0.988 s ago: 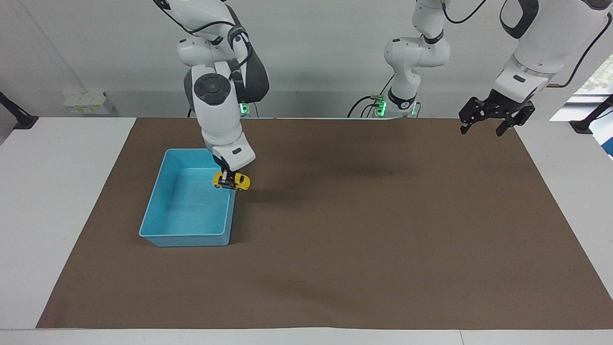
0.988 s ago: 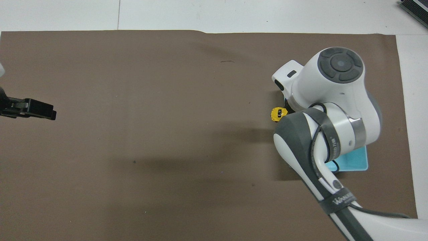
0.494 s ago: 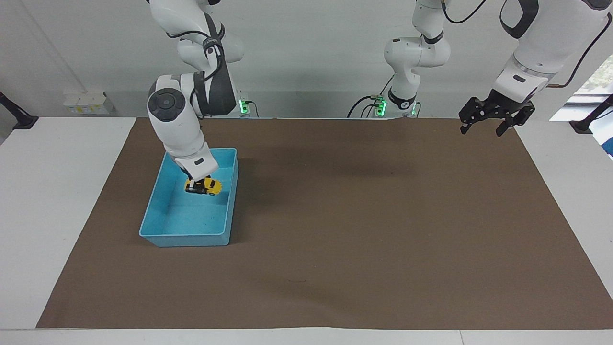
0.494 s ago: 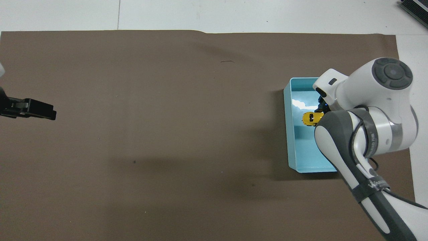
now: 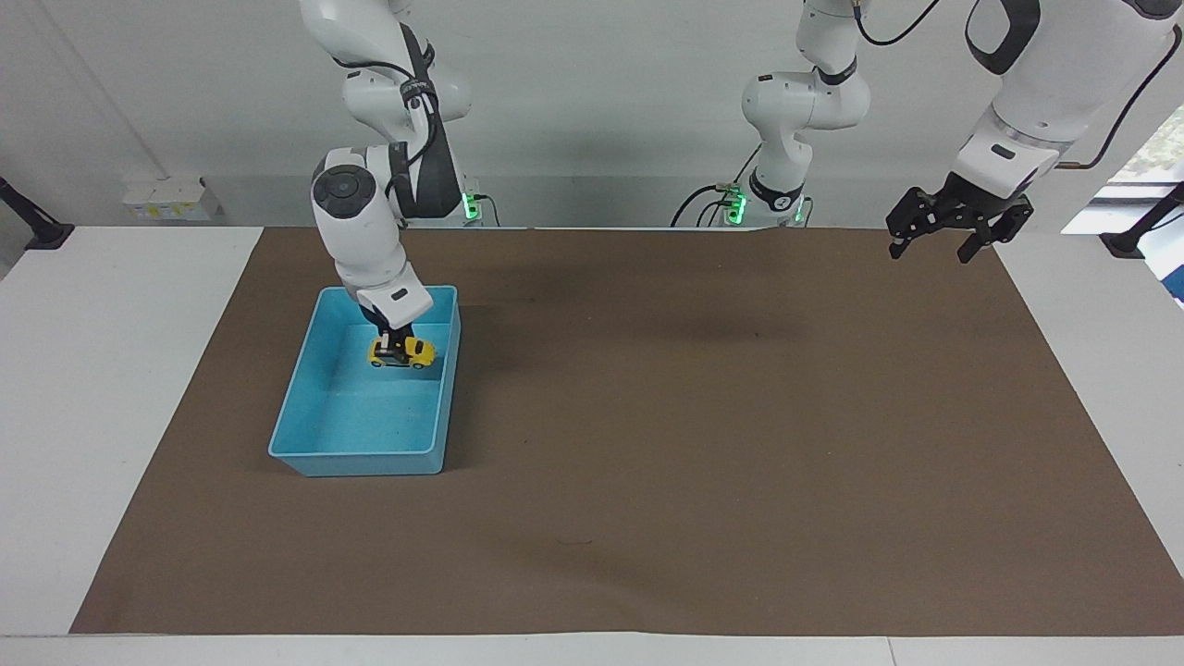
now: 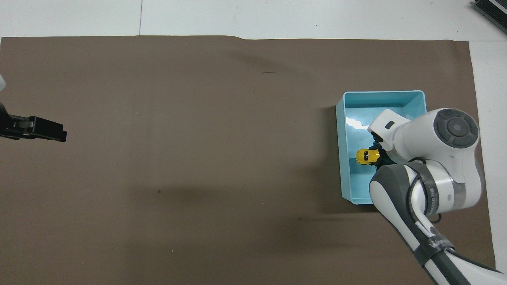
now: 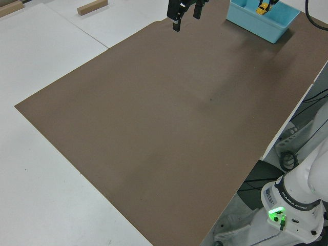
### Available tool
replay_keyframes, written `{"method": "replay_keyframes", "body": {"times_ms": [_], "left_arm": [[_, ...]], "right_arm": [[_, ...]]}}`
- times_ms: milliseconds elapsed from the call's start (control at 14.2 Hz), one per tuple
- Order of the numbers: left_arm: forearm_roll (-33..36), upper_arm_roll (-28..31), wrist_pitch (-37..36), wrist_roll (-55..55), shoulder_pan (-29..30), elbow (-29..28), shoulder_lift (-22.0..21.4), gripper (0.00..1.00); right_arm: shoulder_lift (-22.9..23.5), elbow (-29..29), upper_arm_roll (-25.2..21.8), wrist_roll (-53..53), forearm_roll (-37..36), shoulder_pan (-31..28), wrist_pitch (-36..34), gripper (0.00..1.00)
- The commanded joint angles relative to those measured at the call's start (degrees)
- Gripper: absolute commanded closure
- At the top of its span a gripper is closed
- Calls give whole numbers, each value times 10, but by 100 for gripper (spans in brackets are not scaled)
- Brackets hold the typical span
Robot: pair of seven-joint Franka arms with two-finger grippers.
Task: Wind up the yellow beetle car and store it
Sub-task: 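Lower the car into the blue bin and open the right gripper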
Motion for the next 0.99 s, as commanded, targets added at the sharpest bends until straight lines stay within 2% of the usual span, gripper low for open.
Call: {"method": "replay_keyframes", "body": {"times_ms": [0, 917], "left_arm": [[5, -2, -6, -5, 4, -9, -12, 0], [5, -2, -6, -5, 4, -9, -12, 0]], "right_arm": [[-11, -36, 3, -41, -8, -34, 35, 100], [32, -44, 4, -42, -7, -41, 95, 100]]}}
